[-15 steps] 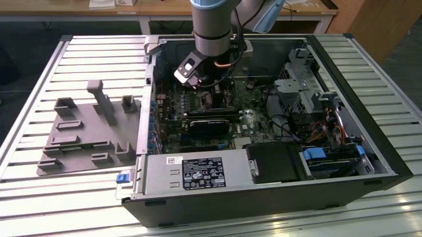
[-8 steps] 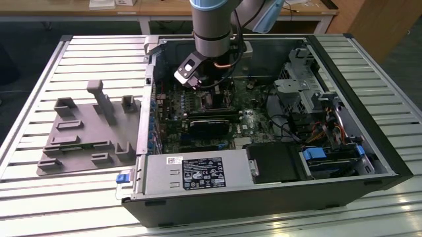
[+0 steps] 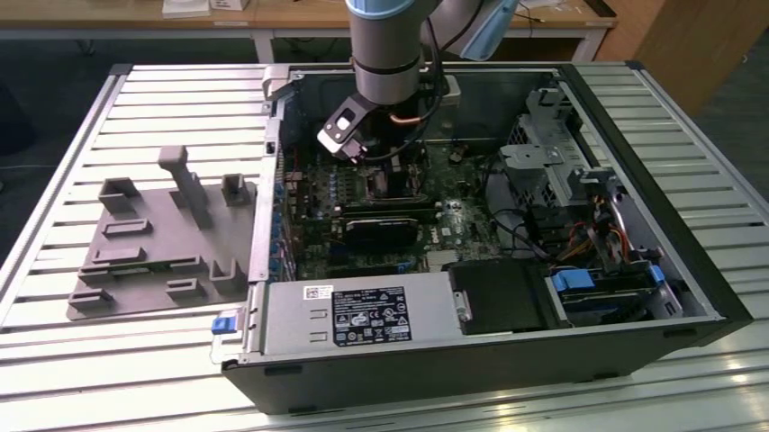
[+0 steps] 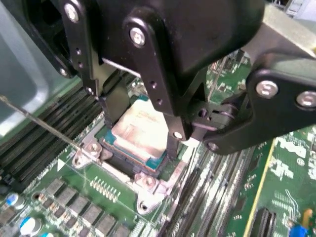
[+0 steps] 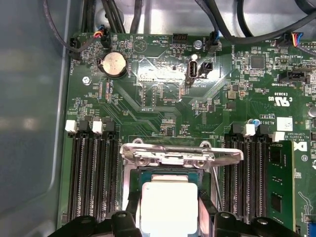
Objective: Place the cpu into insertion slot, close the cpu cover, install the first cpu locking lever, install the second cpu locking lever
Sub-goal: 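Place the cpu into insertion slot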
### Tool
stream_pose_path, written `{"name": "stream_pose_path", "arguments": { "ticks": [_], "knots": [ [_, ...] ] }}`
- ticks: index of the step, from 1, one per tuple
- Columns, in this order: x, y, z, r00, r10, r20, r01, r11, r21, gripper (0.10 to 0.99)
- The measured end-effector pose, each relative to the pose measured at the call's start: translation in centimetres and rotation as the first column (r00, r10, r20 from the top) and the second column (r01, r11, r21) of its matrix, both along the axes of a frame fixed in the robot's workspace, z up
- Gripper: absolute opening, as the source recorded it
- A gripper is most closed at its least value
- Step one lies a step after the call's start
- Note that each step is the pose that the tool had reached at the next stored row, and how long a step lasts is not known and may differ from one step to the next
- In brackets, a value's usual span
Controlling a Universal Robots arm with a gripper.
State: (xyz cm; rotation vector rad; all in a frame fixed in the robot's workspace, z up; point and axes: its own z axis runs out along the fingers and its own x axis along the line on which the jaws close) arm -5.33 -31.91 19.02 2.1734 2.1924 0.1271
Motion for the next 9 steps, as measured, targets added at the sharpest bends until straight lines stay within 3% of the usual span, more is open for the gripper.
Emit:
{"name": "stream_pose_path", "arguments": {
  "ticks": [9],
  "knots": [
    [-0.35,-0.01,-0.03,1.0,0.0,0.0008,0.0,1.0,-0.002,0.541]
  ]
}}
